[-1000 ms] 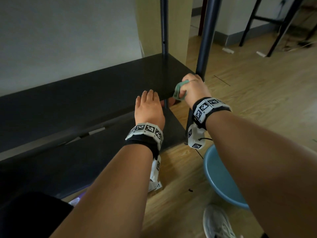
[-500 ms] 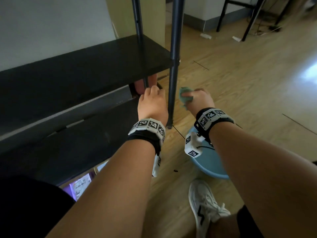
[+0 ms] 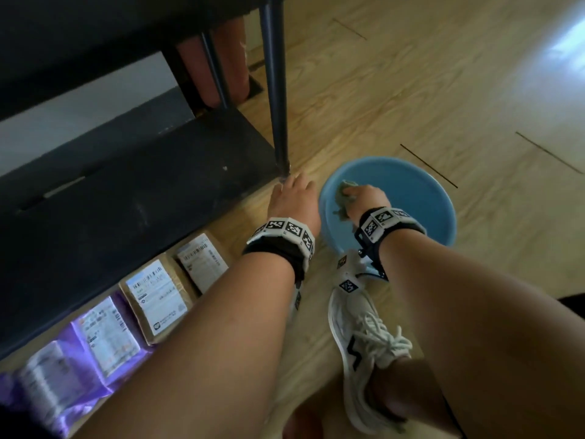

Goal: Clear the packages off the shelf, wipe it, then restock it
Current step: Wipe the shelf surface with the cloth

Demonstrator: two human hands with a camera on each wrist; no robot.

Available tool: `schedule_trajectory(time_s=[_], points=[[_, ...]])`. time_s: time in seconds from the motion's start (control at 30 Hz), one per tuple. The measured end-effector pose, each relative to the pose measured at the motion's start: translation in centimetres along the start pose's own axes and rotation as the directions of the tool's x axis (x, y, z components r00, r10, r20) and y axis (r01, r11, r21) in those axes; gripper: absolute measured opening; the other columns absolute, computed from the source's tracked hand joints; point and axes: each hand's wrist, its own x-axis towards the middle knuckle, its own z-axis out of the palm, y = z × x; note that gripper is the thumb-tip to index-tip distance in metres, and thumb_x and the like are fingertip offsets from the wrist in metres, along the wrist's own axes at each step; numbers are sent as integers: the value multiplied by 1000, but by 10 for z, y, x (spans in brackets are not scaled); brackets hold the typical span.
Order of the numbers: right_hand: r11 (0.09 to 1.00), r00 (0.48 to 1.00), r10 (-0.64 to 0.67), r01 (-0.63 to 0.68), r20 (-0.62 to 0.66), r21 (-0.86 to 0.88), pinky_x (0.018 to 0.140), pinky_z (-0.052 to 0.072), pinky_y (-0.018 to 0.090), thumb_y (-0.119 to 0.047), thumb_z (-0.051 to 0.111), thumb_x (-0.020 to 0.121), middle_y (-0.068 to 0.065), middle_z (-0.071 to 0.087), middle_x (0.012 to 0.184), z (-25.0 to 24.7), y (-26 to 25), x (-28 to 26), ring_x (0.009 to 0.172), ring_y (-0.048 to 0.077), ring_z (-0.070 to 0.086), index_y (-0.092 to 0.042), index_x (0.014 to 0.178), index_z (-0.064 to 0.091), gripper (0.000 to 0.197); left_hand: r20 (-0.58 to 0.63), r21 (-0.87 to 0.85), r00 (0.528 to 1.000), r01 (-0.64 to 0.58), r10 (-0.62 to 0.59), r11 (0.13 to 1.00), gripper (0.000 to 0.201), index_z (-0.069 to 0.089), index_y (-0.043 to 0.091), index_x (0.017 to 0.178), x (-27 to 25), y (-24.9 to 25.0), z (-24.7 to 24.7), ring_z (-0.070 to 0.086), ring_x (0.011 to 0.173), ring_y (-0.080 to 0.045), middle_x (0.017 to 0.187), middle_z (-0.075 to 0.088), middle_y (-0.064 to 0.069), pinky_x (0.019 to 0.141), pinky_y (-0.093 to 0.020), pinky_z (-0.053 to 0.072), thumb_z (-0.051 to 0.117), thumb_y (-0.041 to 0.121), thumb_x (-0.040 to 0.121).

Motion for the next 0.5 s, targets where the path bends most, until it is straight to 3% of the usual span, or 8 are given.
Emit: schedule_trajectory(time_s=[0.13,0.2,0.27,0.4,0.5], points=[[996,995,68,-72,76,48,91,49,29,-22,64,87,9,61,127,21,7,13,113,29,59,-34,127,59,42,132,-25,991,1,2,1000,53,37,14,143,7,2,21,19,145,-25,157,23,-7,118,-45,21,44,13,90],[996,992,79,-83,99,36,88,46,29,-28,65,86,10,56,133,36,14,25,115,31,57,-39,128,56,44,171,-35,985,11,-5,999,57,32,15,147,9,2,29,13,147,-24,159,18,-6,119,-46,17,42,13,91],[995,989,91,-95,114,32,93,46,33,-30,63,86,10,51,139,44,17,28,119,34,53,-42,130,50,47,211,-47,977,30,-19,998,59,27,15,150,9,2,34,9,148,-24,160,13,-5,120,-46,14,40,11,92],[989,987,136,-140,84,44,105,38,40,-11,45,93,13,46,141,37,22,18,132,34,40,-33,139,47,51,222,-60,975,41,-27,997,59,24,16,151,9,3,36,7,149,-23,161,11,-4,121,-44,11,38,12,93],[981,982,180,-183,49,70,106,38,42,-5,43,93,13,38,145,32,26,16,134,34,39,-27,143,45,55,229,-67,972,63,-46,996,60,23,15,151,5,3,31,7,149,-23,161,9,-4,121,-43,11,37,10,93]])
